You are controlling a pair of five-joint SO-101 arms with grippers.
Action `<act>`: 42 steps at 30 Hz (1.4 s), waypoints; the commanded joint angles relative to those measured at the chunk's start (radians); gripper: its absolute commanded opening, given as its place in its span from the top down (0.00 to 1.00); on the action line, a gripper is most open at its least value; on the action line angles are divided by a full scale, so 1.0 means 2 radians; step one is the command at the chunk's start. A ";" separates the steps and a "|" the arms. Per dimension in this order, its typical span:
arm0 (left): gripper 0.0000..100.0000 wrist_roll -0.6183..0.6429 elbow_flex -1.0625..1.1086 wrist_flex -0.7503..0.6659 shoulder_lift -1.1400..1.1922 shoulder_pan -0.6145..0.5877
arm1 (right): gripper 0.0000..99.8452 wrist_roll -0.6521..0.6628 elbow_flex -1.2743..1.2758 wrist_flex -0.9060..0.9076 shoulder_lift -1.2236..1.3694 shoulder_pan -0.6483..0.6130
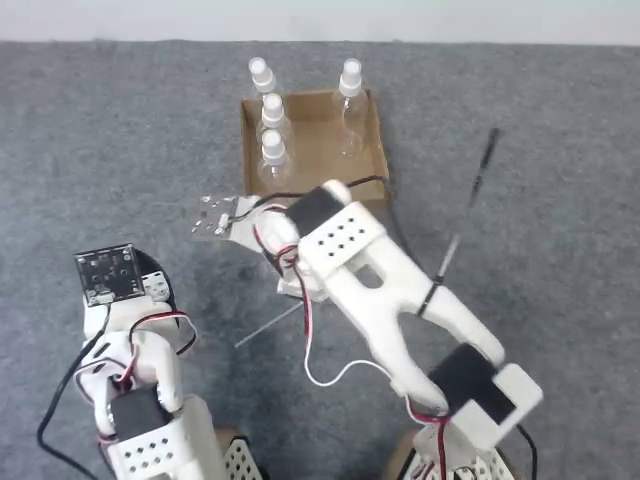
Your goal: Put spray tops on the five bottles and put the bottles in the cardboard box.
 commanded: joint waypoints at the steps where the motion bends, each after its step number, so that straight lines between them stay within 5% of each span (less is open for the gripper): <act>1: 0.94 0.005 -0.017 -0.017 -0.009 -0.002 | 0.84 -0.033 -0.028 0.048 -0.059 0.026; 13: 0.94 0.005 -0.016 -0.017 -0.009 -0.002 | 0.84 -0.050 -0.025 0.113 -0.079 0.125; 26: 0.94 0.003 -0.016 -0.017 -0.009 0.000 | 0.84 -0.101 0.080 0.061 -0.083 0.222; 32: 0.94 0.003 -0.015 -0.017 -0.009 0.001 | 0.83 -0.099 0.147 0.006 -0.084 0.237; 38: 0.94 0.003 -0.015 -0.017 -0.009 0.001 | 0.69 -0.091 0.184 -0.018 -0.083 0.233; 42: 0.94 0.003 -0.015 -0.017 -0.009 0.001 | 0.69 -0.052 0.184 -0.017 -0.079 0.233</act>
